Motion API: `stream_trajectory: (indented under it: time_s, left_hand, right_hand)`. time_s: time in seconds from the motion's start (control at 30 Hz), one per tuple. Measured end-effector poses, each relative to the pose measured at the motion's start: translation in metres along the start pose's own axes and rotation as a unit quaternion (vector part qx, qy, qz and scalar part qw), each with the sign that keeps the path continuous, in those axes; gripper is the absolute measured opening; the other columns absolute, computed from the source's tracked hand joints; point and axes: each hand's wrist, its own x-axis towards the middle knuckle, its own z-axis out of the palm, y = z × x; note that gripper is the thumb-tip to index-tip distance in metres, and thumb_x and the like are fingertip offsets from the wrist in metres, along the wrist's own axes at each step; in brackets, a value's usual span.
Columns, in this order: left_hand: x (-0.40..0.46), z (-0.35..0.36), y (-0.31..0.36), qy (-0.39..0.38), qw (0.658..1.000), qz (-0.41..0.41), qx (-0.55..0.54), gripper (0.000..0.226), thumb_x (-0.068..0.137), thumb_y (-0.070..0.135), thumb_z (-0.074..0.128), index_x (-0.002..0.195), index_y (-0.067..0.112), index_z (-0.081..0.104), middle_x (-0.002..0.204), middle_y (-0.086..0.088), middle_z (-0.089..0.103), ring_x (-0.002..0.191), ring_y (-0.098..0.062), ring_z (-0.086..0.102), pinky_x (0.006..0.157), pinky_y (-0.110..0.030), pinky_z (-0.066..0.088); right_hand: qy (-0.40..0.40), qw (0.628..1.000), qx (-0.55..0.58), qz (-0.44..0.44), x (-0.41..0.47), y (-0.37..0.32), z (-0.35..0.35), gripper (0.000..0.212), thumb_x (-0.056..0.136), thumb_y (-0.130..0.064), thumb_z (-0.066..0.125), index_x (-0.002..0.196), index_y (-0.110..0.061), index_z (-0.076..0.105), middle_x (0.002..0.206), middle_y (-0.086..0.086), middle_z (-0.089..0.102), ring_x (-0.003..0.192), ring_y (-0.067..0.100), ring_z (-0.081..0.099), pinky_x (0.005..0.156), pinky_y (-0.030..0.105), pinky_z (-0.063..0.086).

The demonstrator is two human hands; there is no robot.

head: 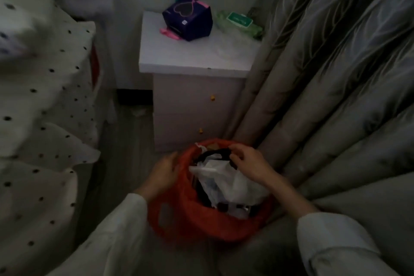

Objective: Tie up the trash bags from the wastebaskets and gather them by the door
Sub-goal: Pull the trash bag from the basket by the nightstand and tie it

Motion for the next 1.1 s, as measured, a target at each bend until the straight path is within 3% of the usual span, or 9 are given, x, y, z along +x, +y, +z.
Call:
stream_trajectory:
  time_s: [0.1,0.23,0.33,0.47,0.57,0.73,0.93,1.0,1.1]
  left_hand:
    - [0.028,0.027,-0.03,0.0,1.0,-0.01,0.009,0.047,0.084,0.03,0.052,0.121,0.001,0.053,0.122,-0.019,0.061,0.111,-0.03,0.059,0.091,-0.033,0.045]
    - [0.045,0.047,-0.047,0.025,0.995,-0.04,-0.088,0.023,0.082,0.022,0.059,0.079,0.002,0.069,0.055,-0.001,0.069,0.049,0.003,0.06,0.053,-0.02,0.049]
    - [0.053,0.05,-0.063,0.045,0.985,-0.106,-0.13,0.028,0.082,0.001,0.06,0.057,0.014,0.062,0.03,0.011,0.054,0.029,0.003,0.049,0.041,-0.014,0.045]
    - [0.05,0.021,-0.083,0.122,0.97,-0.131,-0.166,0.011,0.08,0.008,0.063,0.087,0.003,0.07,0.085,-0.015,0.072,0.076,-0.023,0.067,0.084,-0.037,0.053]
    - [0.046,-0.007,-0.093,0.213,0.957,-0.139,-0.141,0.024,0.081,0.01,0.063,0.103,-0.001,0.068,0.107,-0.02,0.068,0.102,-0.032,0.062,0.09,-0.034,0.046]
    - [0.044,-0.026,-0.114,0.267,0.923,-0.147,-0.234,0.024,0.084,0.001,0.055,0.105,-0.008,0.064,0.11,-0.022,0.065,0.098,-0.032,0.061,0.089,-0.037,0.047]
    - [0.05,-0.031,-0.121,0.201,0.931,-0.169,-0.252,0.025,0.081,0.001,0.061,0.103,-0.01,0.063,0.104,-0.026,0.065,0.083,-0.026,0.057,0.078,-0.035,0.049]
    - [0.049,-0.034,-0.116,0.221,0.939,-0.154,-0.215,0.022,0.078,-0.002,0.063,0.099,-0.011,0.065,0.105,-0.029,0.066,0.084,-0.028,0.059,0.081,-0.037,0.05]
    - [0.049,-0.04,-0.109,0.264,0.947,-0.138,-0.118,0.018,0.08,0.004,0.062,0.094,-0.004,0.07,0.105,-0.023,0.069,0.099,-0.033,0.063,0.09,-0.035,0.047]
  right_hand:
    - [0.017,0.999,-0.017,-0.025,0.018,0.018,0.013,0.035,0.093,-0.021,0.05,0.126,-0.014,0.056,0.13,0.005,0.059,0.12,0.022,0.055,0.103,0.034,0.043]
    - [0.038,0.998,-0.019,-0.048,0.031,0.027,0.03,0.033,0.093,-0.025,0.048,0.123,-0.016,0.059,0.128,0.005,0.061,0.119,0.023,0.055,0.103,0.036,0.043]
    - [0.035,0.998,-0.02,-0.039,0.031,0.025,0.036,0.031,0.092,-0.026,0.049,0.119,-0.016,0.061,0.127,0.006,0.062,0.119,0.024,0.055,0.103,0.037,0.043]
    - [0.045,0.998,-0.001,-0.046,0.028,0.016,0.038,0.031,0.093,-0.022,0.049,0.12,-0.013,0.061,0.126,0.006,0.063,0.119,0.021,0.056,0.1,0.028,0.04]
    - [0.056,0.997,0.007,-0.052,0.034,0.01,0.04,0.033,0.093,-0.022,0.048,0.122,-0.013,0.059,0.128,0.006,0.062,0.121,0.02,0.055,0.1,0.025,0.038]
    - [0.037,0.998,0.027,-0.036,0.044,0.01,0.054,0.037,0.096,-0.028,0.042,0.127,-0.014,0.056,0.132,0.007,0.059,0.123,0.023,0.053,0.1,0.026,0.038]
    - [0.021,0.994,0.104,0.041,0.06,0.03,0.076,0.038,0.097,-0.022,0.037,0.126,-0.006,0.054,0.132,0.016,0.056,0.122,0.03,0.052,0.101,0.032,0.039]
    - [0.03,0.989,0.131,0.066,0.062,0.04,0.082,0.032,0.095,-0.019,0.039,0.112,-0.004,0.062,0.12,0.017,0.062,0.111,0.031,0.058,0.091,0.031,0.043]
    - [0.063,0.972,0.203,0.101,0.064,0.053,0.086,0.03,0.092,-0.01,0.041,0.067,-0.013,0.058,0.073,0.01,0.059,0.065,0.021,0.054,0.064,0.026,0.039]
